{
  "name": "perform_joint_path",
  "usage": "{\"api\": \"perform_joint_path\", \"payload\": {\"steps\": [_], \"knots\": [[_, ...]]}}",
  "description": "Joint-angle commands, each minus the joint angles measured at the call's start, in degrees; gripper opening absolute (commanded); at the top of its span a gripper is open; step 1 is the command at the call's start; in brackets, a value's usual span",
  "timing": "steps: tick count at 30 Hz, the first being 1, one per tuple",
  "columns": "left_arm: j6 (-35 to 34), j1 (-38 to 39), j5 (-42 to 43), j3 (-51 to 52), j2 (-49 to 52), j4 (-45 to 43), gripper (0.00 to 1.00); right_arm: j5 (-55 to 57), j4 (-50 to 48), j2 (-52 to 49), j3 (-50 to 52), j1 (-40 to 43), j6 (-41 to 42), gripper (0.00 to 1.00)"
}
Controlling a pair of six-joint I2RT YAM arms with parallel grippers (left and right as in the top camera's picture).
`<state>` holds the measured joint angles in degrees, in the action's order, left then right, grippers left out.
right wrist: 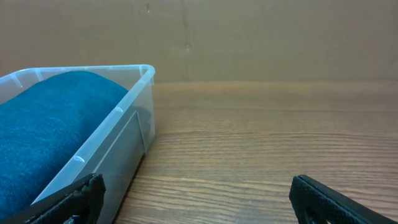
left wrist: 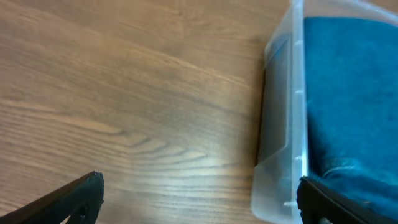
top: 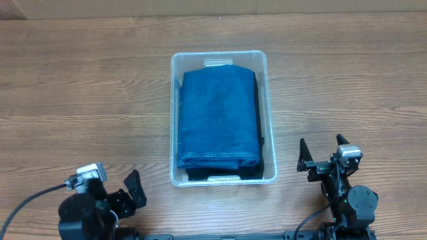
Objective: Pack container
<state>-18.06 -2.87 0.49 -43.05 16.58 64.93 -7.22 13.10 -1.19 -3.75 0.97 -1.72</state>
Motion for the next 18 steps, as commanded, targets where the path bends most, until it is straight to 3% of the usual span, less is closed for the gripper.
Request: {"api": "perform_joint_path", "payload": {"steps": [1, 5, 9, 10, 11, 12, 18], "knots": [[-0.8, -0.1, 0.7, 13.4, -10.4, -12.6, 1.00, 0.3, -0.1, 0.3, -0.3, -0.4, 0.0, 1.00], [0.9, 0.0, 0.7, 26.9, -16.1, -35.0, 1.00, 0.3, -0.1, 0.3, -0.3, -0.4, 0.0, 1.00], [17.6, 0.3, 5.7, 37.6, -16.3, -66.3, 1.00, 0.3, -0.1, 0.3, -0.3, -0.4, 0.0, 1.00], [17.9, 0.3, 5.7, 40.1, -16.3, -69.7, 1.00, 0.3, -0.1, 0.3, -0.3, -0.4, 0.0, 1.00], [17.9, 0.3, 5.7, 42.7, -16.3, -68.8, 1.00, 0.3, -0.1, 0.3, -0.3, -0.4, 0.0, 1.00], [17.9, 0.3, 5.5, 42.7, -16.4, -62.1, 1.00, 0.3, -0.1, 0.3, -0.3, -0.4, 0.0, 1.00], [17.9, 0.3, 4.4, 42.6, -16.0, -60.7, 1.00, 0.3, -0.1, 0.3, -0.3, -0.4, 0.0, 1.00]]}}
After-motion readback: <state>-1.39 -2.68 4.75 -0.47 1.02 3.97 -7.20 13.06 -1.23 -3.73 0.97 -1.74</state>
